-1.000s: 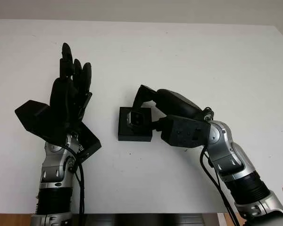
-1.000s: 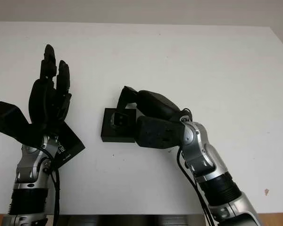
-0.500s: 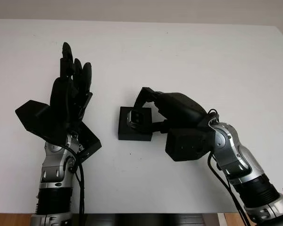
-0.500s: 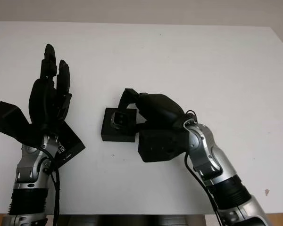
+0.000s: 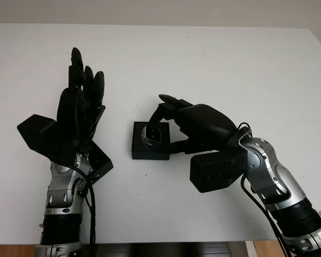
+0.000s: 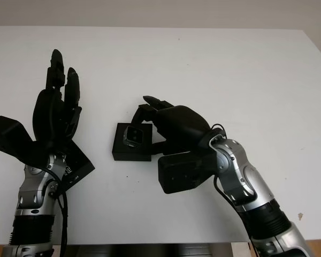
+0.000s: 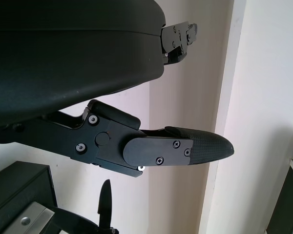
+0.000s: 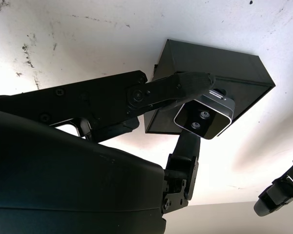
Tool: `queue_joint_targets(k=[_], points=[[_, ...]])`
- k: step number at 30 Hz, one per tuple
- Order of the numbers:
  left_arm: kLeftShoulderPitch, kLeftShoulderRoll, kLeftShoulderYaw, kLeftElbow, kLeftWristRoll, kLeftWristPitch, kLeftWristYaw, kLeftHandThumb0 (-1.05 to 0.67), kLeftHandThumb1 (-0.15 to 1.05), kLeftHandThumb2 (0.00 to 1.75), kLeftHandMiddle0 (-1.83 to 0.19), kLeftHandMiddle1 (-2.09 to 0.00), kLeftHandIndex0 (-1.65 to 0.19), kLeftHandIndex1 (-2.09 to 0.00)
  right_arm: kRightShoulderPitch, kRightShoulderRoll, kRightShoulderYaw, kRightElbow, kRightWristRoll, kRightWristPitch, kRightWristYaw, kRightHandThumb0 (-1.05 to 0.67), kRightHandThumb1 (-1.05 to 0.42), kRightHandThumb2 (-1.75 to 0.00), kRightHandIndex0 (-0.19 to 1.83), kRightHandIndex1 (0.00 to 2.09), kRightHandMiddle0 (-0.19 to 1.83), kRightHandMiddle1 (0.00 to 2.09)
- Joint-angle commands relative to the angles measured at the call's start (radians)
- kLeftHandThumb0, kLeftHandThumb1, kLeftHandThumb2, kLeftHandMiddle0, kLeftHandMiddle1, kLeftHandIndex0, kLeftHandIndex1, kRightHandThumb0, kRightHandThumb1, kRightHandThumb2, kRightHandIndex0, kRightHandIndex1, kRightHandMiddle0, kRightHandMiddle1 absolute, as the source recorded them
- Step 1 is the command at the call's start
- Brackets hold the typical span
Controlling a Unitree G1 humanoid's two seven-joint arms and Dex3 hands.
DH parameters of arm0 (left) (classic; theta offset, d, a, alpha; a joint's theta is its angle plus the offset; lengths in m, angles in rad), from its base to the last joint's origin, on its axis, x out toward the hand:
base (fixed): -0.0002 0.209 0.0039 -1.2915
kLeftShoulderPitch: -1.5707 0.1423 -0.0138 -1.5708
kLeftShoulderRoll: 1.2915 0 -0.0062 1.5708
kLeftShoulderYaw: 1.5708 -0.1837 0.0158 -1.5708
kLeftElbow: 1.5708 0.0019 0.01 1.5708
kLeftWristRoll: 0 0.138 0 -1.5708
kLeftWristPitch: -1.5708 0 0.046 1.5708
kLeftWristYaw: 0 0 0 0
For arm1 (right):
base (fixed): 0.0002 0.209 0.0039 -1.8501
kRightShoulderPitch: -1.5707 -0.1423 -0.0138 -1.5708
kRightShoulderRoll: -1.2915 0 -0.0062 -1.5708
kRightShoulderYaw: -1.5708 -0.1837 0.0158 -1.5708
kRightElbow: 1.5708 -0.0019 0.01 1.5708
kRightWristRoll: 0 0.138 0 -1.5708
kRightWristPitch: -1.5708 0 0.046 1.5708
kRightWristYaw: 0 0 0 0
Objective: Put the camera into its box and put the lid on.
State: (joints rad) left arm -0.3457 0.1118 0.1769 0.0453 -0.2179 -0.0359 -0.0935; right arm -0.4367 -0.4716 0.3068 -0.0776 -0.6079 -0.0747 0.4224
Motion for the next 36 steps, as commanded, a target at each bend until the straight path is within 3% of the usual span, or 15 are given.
queue_joint_targets(k=[1,10,16,21,24,28,30,34,36], points=[[0.010,-0.001,-0.004,-0.015,0.003,-0.011,-0.007,-0.75,1.05,0.40,0.19,0.00,0.19,0.00,0.027,-0.018,0.004,0.012,-0.008,0.007,0.008,-0.65,-0.98,-0.05,-0.01,0.05,0.08,0.35],[0.006,-0.004,-0.004,-0.017,0.010,-0.003,0.000,-0.77,1.05,0.39,0.19,0.00,0.19,0.00,-0.006,-0.001,-0.044,0.028,0.039,-0.004,-0.045,-0.64,-1.04,-0.09,0.06,0.08,0.11,0.31],[0.006,-0.004,-0.004,-0.017,0.009,-0.001,0.002,-0.75,1.05,0.39,0.19,0.00,0.19,0.00,-0.071,-0.017,-0.075,0.045,0.042,-0.002,-0.074,-0.70,-1.05,-0.24,0.21,0.13,0.22,0.38],[0.005,-0.006,-0.006,-0.021,0.014,0.000,0.009,-0.76,1.05,0.39,0.19,0.00,0.19,0.00,-0.107,-0.011,-0.104,0.025,0.063,0.066,-0.038,-0.67,-1.05,-0.17,0.35,0.17,0.25,0.52],[0.002,-0.007,-0.005,-0.016,0.011,-0.007,0.007,-0.75,1.05,0.39,0.19,0.00,0.19,0.00,-0.122,0.001,-0.125,0.010,0.086,0.097,-0.043,-0.66,-1.05,-0.11,0.50,0.30,0.23,0.86],[0.001,-0.009,-0.005,-0.016,0.012,-0.005,0.010,-0.75,1.05,0.39,0.19,0.00,0.19,0.00,-0.124,0.010,-0.141,0.006,0.104,0.073,-0.086,-0.61,-1.04,-0.06,0.37,0.84,0.22,1.17],[0.002,-0.008,-0.007,-0.020,0.016,0.000,0.014,-0.76,1.05,0.39,0.19,0.00,0.19,0.00,-0.120,0.013,-0.141,0.011,0.112,0.054,-0.104,-0.59,-1.04,-0.06,0.33,0.97,0.23,1.22],[0.001,-0.008,-0.007,-0.019,0.016,-0.003,0.012,-0.76,1.05,0.38,0.19,0.00,0.19,0.00,-0.101,0.006,-0.136,0.069,0.198,-0.064,-0.091,-0.61,-1.05,-0.12,0.24,0.98,0.16,1.22],[0.000,-0.010,-0.005,-0.017,0.013,-0.006,0.012,-0.76,1.05,0.38,0.19,0.00,0.19,0.00,-0.097,-0.018,-0.120,0.114,0.236,-0.163,-0.059,-0.63,-1.05,-0.22,0.20,0.79,0.11,1.08]])
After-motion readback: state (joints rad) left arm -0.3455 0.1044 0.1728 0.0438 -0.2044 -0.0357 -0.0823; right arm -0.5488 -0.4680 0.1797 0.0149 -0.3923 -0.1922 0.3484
